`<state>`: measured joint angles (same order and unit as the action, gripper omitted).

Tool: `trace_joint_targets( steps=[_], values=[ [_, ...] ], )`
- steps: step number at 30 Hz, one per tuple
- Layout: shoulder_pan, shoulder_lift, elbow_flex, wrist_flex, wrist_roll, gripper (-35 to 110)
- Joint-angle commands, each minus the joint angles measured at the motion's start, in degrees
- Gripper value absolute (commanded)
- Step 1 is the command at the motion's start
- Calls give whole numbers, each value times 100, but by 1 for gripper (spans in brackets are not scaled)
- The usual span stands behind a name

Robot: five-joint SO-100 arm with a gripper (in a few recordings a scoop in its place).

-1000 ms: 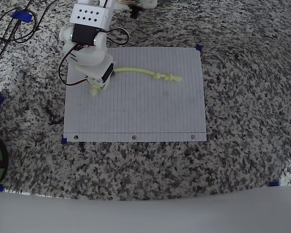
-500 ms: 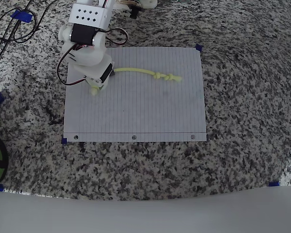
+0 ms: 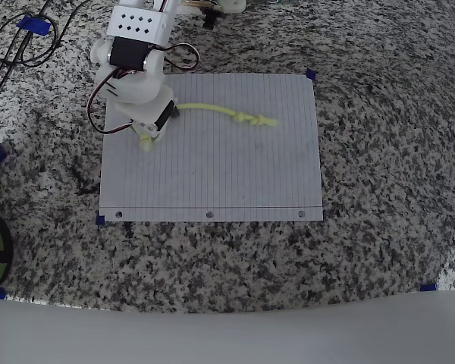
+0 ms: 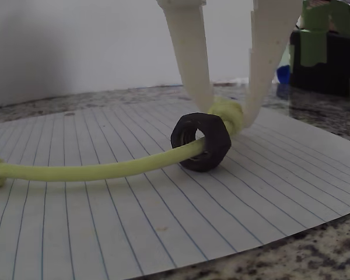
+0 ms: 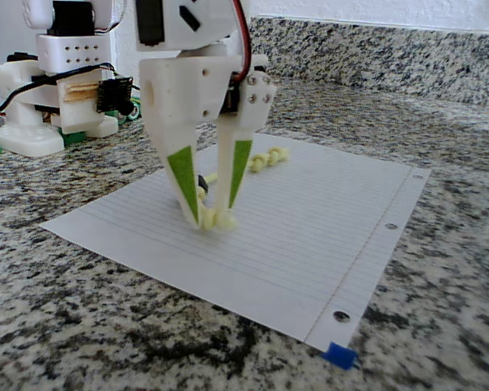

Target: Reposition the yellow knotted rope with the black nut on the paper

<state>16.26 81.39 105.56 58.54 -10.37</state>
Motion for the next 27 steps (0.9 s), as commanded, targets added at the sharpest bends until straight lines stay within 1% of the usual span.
trace_joint_targets(
  steps=[1,6,12,14,22,25,27],
  values=[
    [35,79,-149,0,53,0],
    [18,202,-132,88,-105,0],
    [9,984,-62,-62,-879,0],
    [44,1433,149,-264,-1046,0],
    [413,3858,1688,-1441,-1046,0],
    [580,4816,2215,-1714,-1239,0],
    [694,5440,2514,-1819,-1573,0]
  ],
)
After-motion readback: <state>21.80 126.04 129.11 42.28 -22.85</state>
